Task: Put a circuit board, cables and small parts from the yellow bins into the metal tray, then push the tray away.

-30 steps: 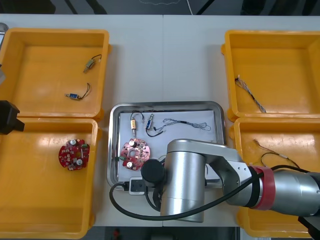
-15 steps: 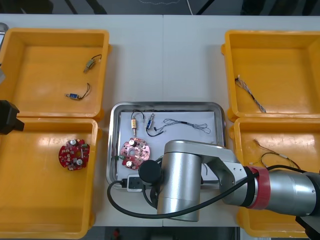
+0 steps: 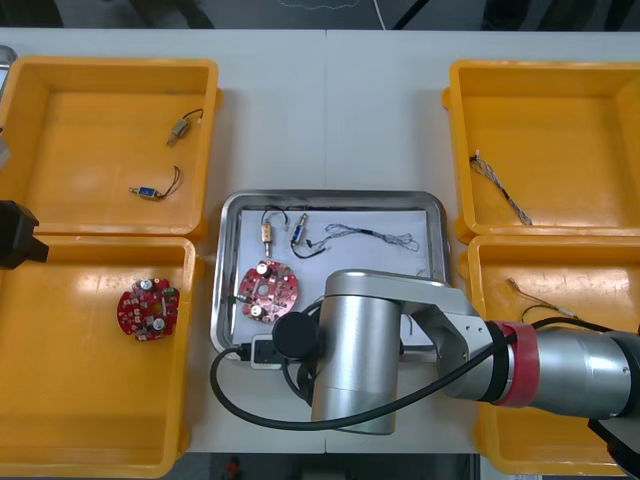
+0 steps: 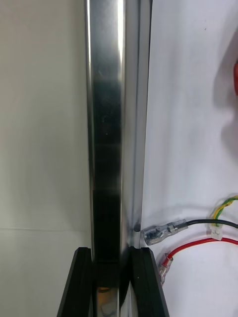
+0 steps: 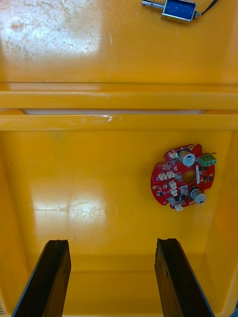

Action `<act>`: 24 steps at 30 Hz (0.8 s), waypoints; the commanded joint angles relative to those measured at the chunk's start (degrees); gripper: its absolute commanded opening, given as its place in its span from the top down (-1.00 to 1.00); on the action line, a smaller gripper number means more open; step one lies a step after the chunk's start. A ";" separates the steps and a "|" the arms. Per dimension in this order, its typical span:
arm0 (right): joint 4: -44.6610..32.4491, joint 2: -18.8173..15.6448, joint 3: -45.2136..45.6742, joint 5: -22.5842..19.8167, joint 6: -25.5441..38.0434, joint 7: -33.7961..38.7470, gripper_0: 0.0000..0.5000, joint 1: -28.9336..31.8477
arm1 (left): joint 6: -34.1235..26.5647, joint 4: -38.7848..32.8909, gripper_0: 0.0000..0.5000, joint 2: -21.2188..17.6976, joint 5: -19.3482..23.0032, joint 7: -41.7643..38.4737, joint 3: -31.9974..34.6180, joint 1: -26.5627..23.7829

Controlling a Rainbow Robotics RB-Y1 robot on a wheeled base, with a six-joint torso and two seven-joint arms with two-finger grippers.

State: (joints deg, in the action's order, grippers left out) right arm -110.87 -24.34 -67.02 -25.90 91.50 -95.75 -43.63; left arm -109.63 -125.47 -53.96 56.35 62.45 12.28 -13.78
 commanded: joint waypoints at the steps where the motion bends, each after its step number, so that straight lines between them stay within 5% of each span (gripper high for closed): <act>1: -1.72 -1.32 -0.92 0.50 -1.94 0.82 1.00 -3.74 | -0.37 -1.54 -1.00 -1.23 -0.10 2.77 1.95 0.94; 24: 4.00 -2.64 0.13 0.94 -4.40 -0.23 1.00 -14.11 | -0.37 -1.54 -1.00 -1.23 -0.10 2.77 1.95 0.94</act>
State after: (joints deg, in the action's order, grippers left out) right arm -107.37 -26.16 -67.10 -25.73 88.30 -95.76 -54.48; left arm -109.63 -125.47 -53.96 56.35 62.45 12.28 -13.77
